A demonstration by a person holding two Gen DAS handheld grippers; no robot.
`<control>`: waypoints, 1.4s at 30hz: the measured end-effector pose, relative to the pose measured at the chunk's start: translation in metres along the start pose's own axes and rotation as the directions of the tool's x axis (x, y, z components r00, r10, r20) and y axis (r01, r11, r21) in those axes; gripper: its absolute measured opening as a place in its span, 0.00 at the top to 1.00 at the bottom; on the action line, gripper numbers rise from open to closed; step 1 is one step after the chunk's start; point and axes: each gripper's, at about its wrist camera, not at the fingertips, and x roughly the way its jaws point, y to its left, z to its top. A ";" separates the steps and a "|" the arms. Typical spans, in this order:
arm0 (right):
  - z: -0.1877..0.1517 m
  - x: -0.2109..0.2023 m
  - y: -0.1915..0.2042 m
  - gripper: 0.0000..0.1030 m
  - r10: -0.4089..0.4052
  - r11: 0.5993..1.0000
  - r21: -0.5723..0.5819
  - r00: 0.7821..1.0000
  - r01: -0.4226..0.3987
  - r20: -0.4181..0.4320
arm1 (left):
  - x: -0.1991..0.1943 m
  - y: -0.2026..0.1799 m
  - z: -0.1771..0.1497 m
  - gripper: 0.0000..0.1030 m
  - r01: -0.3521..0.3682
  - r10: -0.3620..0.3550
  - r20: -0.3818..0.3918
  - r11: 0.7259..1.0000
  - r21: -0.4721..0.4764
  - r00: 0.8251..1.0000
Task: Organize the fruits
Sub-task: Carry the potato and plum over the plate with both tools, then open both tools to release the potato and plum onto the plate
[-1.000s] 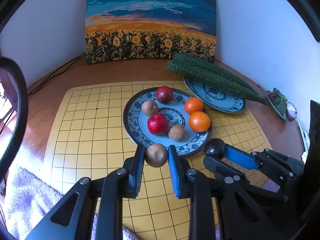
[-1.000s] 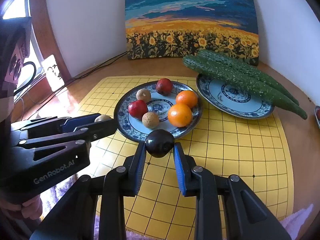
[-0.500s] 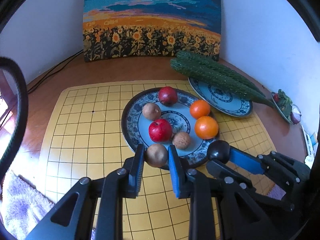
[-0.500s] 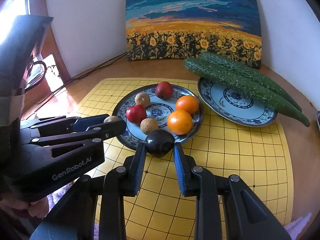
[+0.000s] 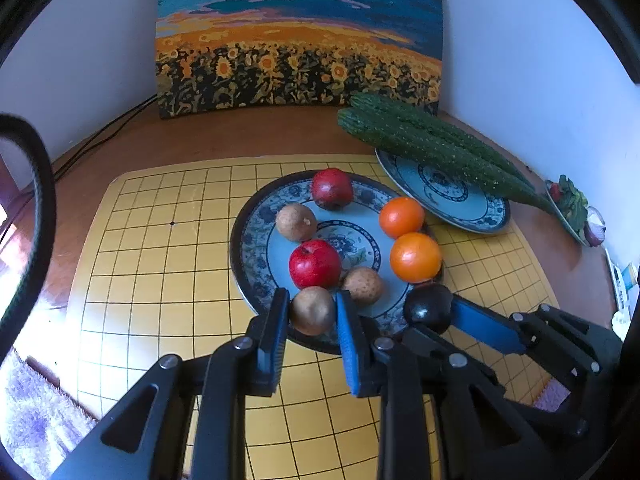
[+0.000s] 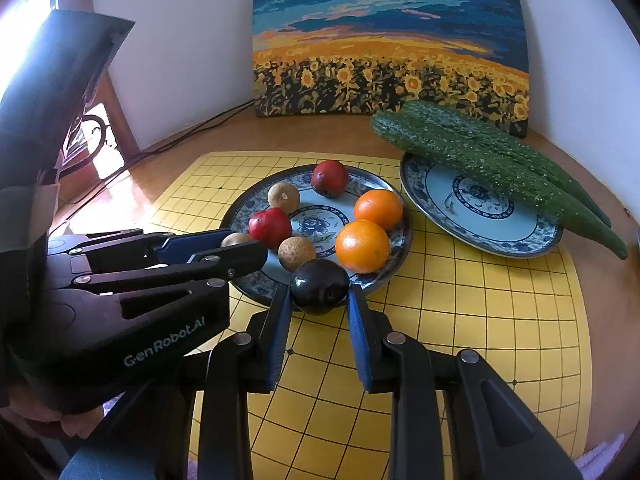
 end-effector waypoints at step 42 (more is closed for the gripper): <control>-0.019 -0.023 -0.020 0.44 -0.022 0.997 0.076 1.000 0.020 0.018 | -0.040 0.004 -0.032 0.42 -0.097 0.098 0.029 0.994 -0.056 0.995</control>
